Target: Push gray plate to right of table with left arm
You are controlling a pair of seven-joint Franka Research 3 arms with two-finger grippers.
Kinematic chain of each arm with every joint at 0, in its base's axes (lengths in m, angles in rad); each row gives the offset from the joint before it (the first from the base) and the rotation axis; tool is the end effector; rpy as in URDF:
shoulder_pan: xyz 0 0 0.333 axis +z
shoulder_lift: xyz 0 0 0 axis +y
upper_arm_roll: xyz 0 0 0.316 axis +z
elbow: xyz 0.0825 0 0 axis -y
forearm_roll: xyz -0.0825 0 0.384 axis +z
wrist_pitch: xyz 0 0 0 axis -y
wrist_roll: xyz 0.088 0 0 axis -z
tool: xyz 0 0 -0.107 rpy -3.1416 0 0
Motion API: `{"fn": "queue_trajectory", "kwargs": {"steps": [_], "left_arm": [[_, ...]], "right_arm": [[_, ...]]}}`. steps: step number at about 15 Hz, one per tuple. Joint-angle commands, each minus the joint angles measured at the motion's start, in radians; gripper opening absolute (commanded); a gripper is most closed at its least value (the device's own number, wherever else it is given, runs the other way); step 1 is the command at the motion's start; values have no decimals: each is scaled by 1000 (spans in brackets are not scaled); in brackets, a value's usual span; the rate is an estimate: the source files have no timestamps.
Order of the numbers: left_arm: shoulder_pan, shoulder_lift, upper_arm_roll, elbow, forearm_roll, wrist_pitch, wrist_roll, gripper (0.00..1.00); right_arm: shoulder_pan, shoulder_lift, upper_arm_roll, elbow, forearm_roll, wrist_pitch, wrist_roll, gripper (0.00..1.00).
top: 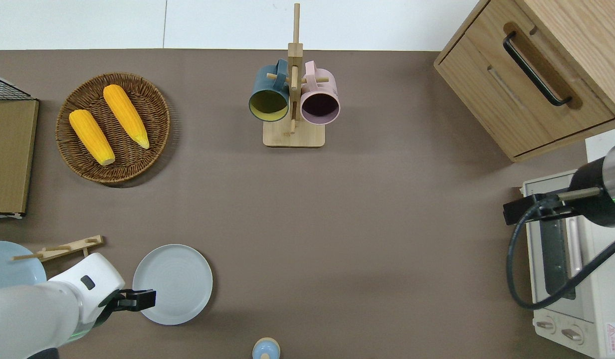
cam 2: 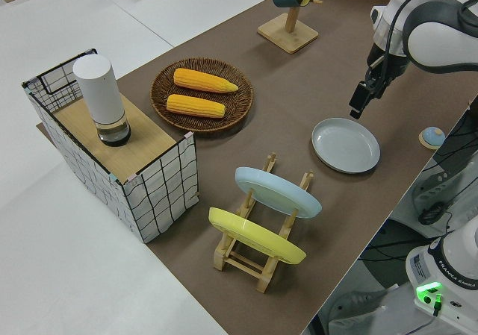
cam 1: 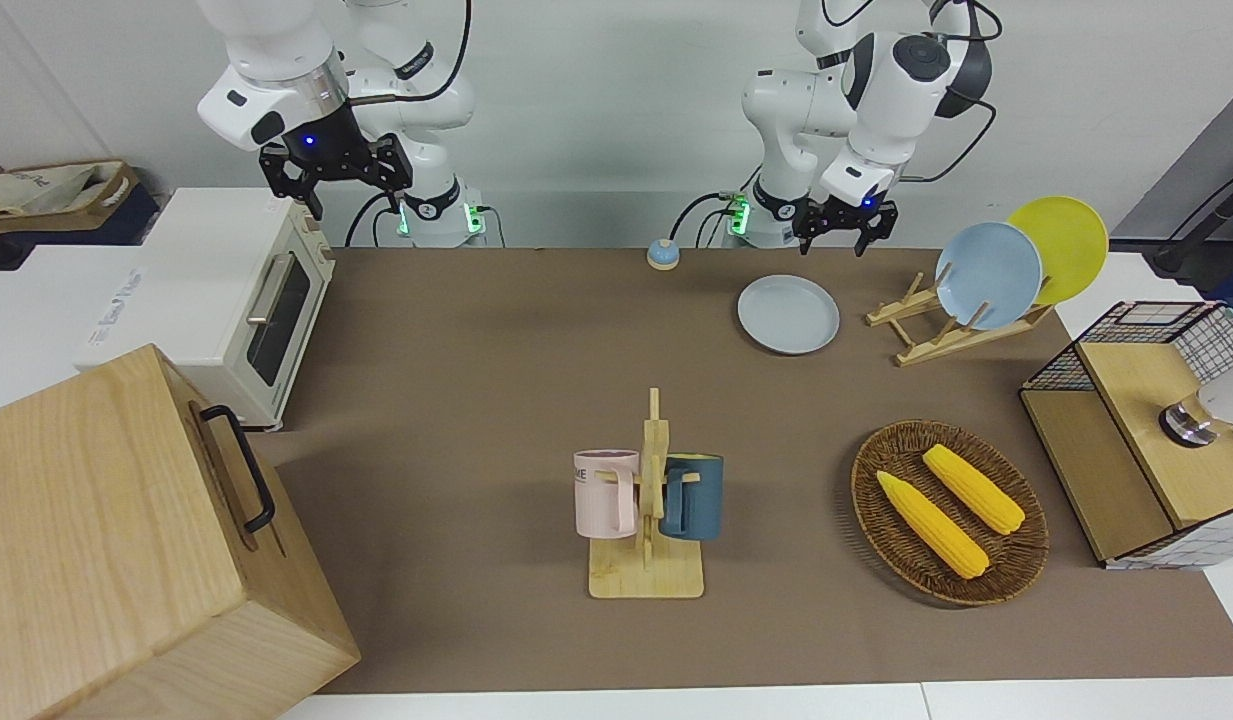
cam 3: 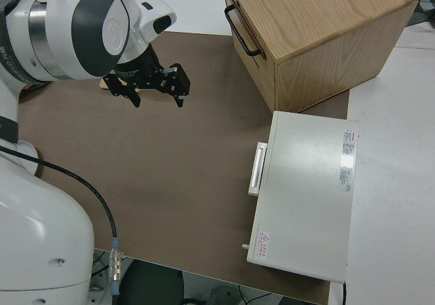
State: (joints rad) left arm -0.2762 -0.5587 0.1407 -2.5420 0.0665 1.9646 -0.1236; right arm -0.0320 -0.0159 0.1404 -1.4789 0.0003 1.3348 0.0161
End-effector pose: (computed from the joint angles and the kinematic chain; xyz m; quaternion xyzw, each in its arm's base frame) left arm 0.3714 -0.0450 0.4555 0.9995 -0.0301 -0.0119 0.0050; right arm 0.5209 0.0574 0.6562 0.9969 0.0460 -0.0639 0.0050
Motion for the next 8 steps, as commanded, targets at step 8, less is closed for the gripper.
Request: {"fn": "queue_trajectory", "kwargs": {"steps": [8], "left_arm": [[94,-3,-1,-118,33,181,62,993]], "right_arm": [[-19,-2,16,9,4,-16,12,983]]}}
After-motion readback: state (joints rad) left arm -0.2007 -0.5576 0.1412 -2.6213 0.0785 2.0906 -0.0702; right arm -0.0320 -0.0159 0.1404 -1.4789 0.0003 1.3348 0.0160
